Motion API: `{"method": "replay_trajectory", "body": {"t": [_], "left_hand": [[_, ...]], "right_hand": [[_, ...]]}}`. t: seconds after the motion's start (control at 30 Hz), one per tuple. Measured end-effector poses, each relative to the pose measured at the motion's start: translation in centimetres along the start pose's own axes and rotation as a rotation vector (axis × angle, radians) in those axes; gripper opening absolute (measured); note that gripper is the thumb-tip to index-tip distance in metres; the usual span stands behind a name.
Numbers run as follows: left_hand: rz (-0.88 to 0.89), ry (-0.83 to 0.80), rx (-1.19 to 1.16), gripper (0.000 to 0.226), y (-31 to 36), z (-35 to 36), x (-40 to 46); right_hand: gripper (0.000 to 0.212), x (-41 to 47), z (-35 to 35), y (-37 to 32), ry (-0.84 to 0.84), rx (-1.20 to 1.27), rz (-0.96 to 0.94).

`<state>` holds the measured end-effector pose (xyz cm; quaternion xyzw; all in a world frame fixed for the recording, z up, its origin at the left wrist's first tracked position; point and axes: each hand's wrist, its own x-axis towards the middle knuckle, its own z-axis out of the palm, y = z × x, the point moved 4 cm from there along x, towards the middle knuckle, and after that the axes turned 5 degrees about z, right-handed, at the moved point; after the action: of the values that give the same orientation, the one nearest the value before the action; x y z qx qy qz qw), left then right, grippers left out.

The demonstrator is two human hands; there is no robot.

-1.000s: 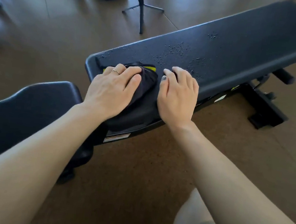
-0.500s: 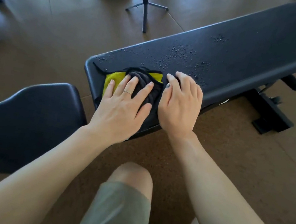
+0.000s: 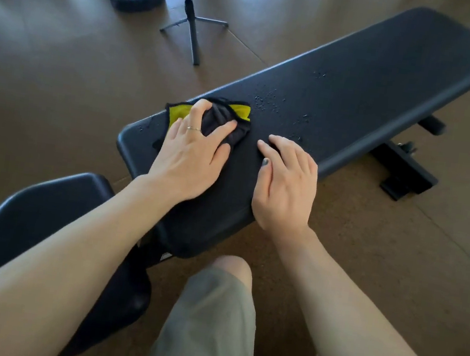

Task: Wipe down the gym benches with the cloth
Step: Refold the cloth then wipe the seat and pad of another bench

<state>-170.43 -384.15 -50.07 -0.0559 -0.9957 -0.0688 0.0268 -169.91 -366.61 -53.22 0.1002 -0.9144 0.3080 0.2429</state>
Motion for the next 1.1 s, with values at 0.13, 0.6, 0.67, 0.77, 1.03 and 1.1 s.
{"method": "replay_trajectory", "body": {"t": [0.13,0.6,0.67,0.77,1.03,1.1], "left_hand": [[0.116,-0.048,0.005,0.053,0.1,-0.6,-5.6],[0.228,-0.13,0.036,0.058,0.4,1.1,-3.9],[0.293,-0.137,0.036,0.057,0.2,0.8,-7.4],[0.345,-0.159,0.02,0.057,-0.2,0.9,-7.7],[0.338,-0.182,0.005,0.053,-0.3,1.2,1.9],[0.308,-0.186,0.015,0.055,0.3,1.1,2.4]], "right_hand": [[0.041,-0.2,0.3,0.1,0.049,0.022,-0.009],[0.046,-0.4,0.1,-0.5,0.017,-0.02,0.037],[0.045,-0.4,0.1,-0.6,0.018,-0.019,0.044],[0.043,-0.5,0.1,-0.6,0.033,-0.018,0.049],[0.045,-0.5,-0.3,-1.0,0.016,0.017,0.123],[0.046,-0.5,-0.4,-1.2,0.009,0.049,0.135]]}}
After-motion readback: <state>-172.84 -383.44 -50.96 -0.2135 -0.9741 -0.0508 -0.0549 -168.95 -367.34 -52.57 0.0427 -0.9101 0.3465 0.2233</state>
